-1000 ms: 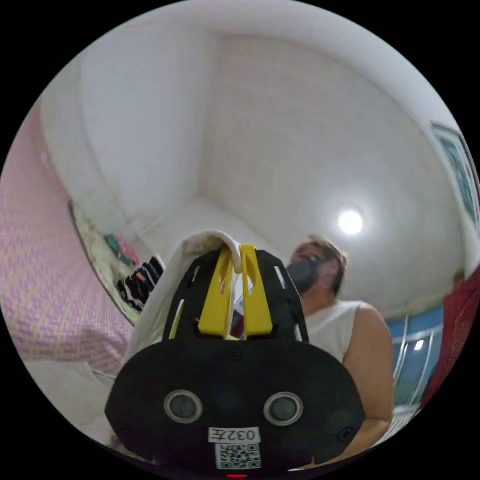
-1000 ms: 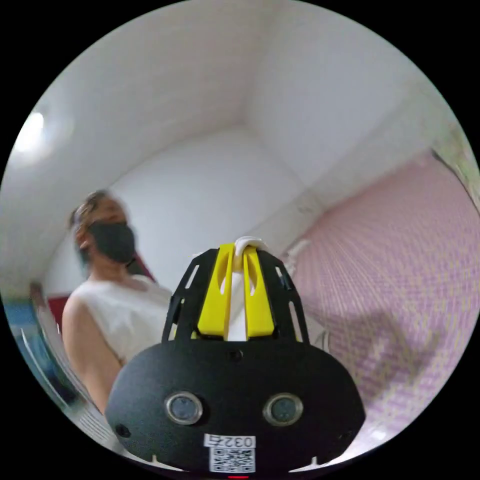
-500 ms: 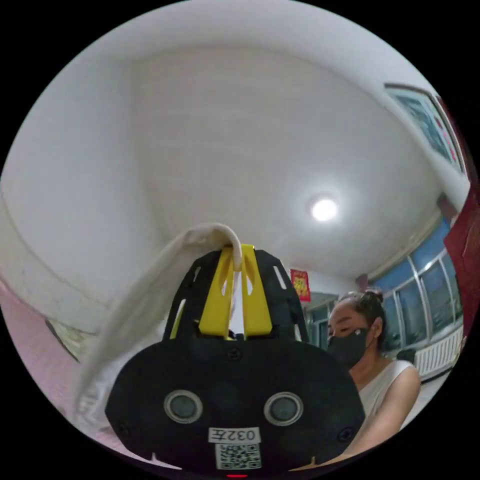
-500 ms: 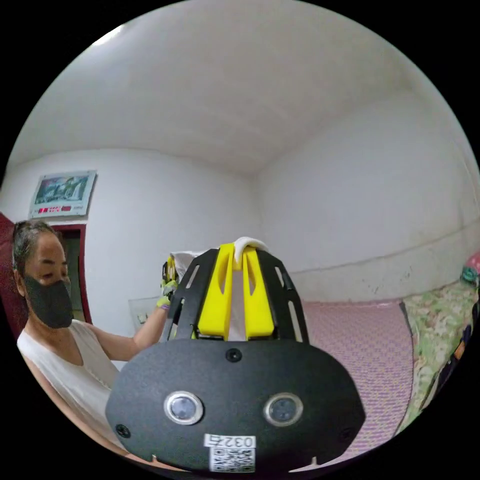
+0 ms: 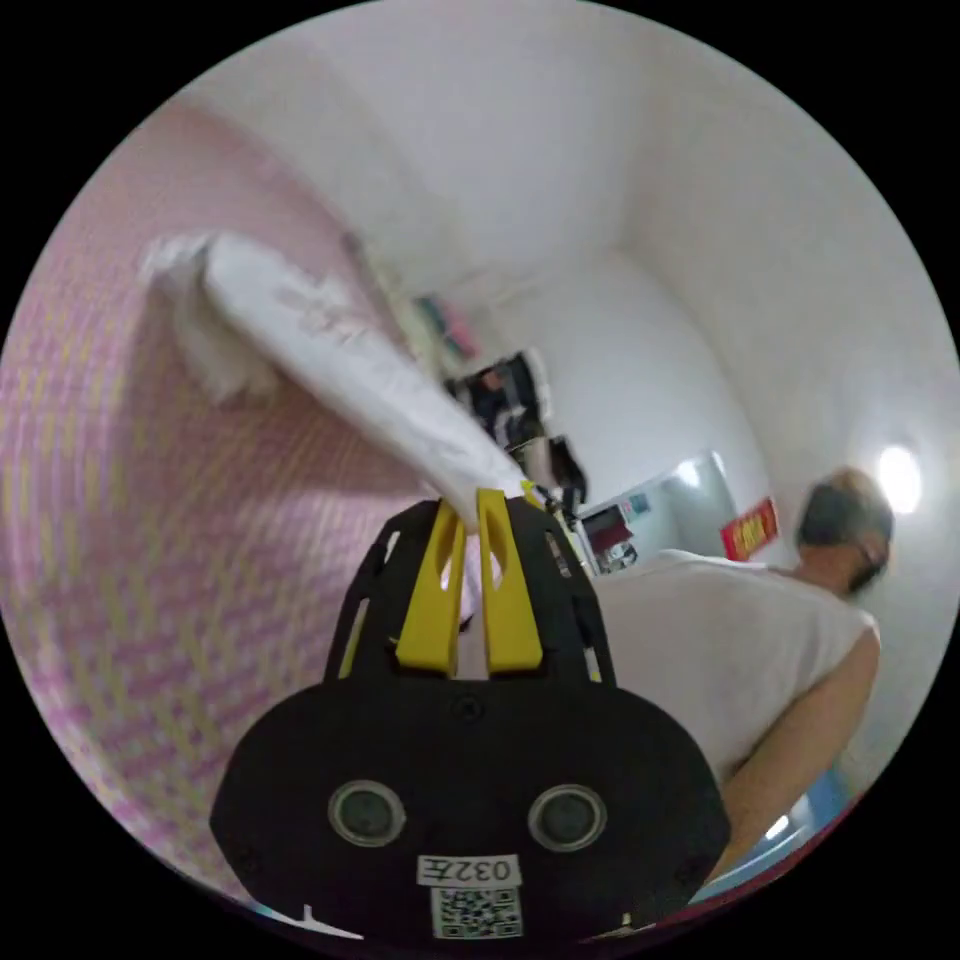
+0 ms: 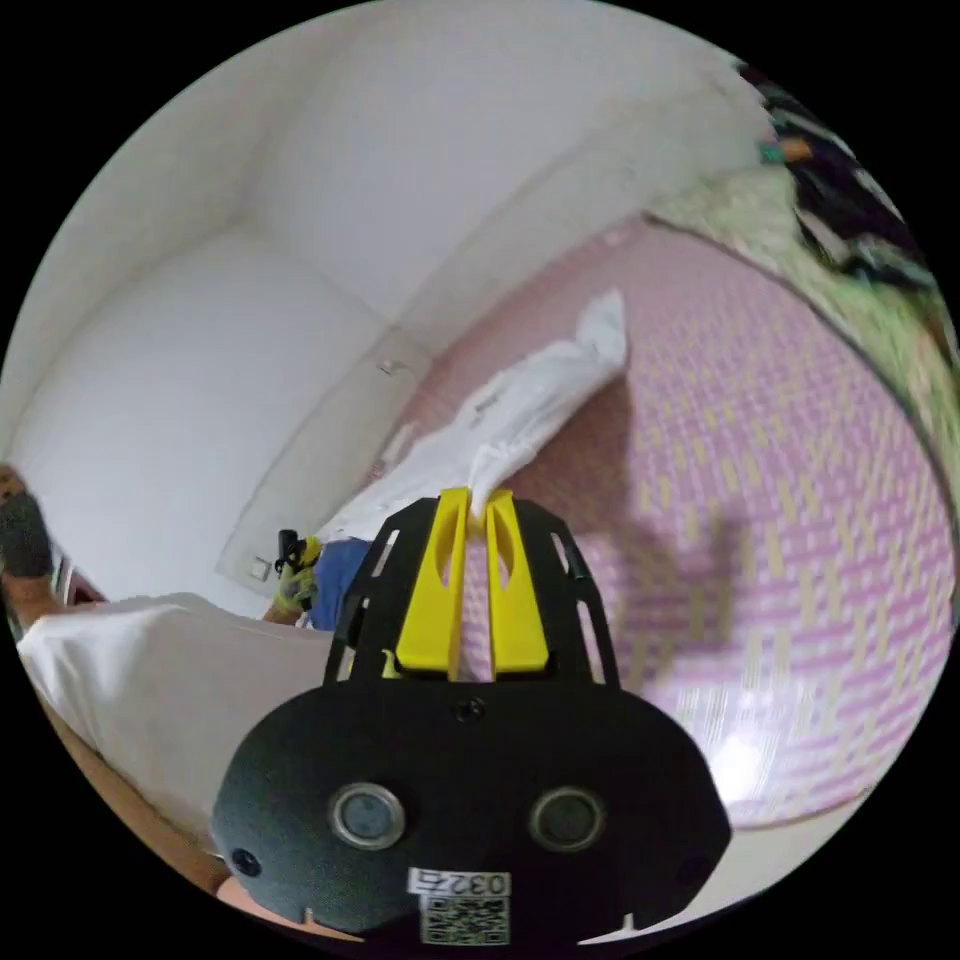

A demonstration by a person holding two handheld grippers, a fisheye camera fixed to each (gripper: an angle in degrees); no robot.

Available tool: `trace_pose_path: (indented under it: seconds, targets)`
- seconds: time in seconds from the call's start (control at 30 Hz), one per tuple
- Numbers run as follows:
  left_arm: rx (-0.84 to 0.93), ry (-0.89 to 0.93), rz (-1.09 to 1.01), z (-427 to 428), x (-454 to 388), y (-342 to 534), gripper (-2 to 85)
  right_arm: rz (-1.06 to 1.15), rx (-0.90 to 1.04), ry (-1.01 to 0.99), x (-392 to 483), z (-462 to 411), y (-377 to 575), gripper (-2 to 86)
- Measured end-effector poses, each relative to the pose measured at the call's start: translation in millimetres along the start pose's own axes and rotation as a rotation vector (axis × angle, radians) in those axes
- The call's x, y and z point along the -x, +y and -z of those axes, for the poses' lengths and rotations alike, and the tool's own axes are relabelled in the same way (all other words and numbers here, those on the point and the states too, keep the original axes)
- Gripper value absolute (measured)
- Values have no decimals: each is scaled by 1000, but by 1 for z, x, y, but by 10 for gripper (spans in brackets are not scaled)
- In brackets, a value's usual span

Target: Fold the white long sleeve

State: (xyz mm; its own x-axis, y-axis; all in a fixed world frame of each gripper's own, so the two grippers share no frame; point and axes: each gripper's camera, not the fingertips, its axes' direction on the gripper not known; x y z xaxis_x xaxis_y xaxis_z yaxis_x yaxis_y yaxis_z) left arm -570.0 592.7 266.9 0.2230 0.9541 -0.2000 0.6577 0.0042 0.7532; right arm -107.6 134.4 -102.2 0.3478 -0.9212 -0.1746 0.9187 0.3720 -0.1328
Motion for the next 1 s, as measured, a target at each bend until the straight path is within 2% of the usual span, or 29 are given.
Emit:
trace_pose_path:
  seconds: [0.07, 0.17, 0.27, 0.6, 0.83, 1.0]
  targets:
    - [94, -56, 366, -48, 101, 88, -13, -236, 146, 58, -68, -47, 64, 33]
    - [94, -52, 566, -81, 156, 157, -14, -401, 240, 118, -110, -75, 113, 33]
    - [97, -97, 570, -88, 160, 172, -14, -426, 234, 124, -113, -70, 125, 33]
    - [173, -20, 520, -101, 148, 181, -14, -385, 289, 127, -79, -65, 118, 34]
    - [287, -26, 531, -106, 122, 239, -14, -437, 342, 115, -60, -45, 159, 32]
    - [286, -33, 561, -107, 106, 287, -13, -503, 357, 105, -51, -29, 192, 30]
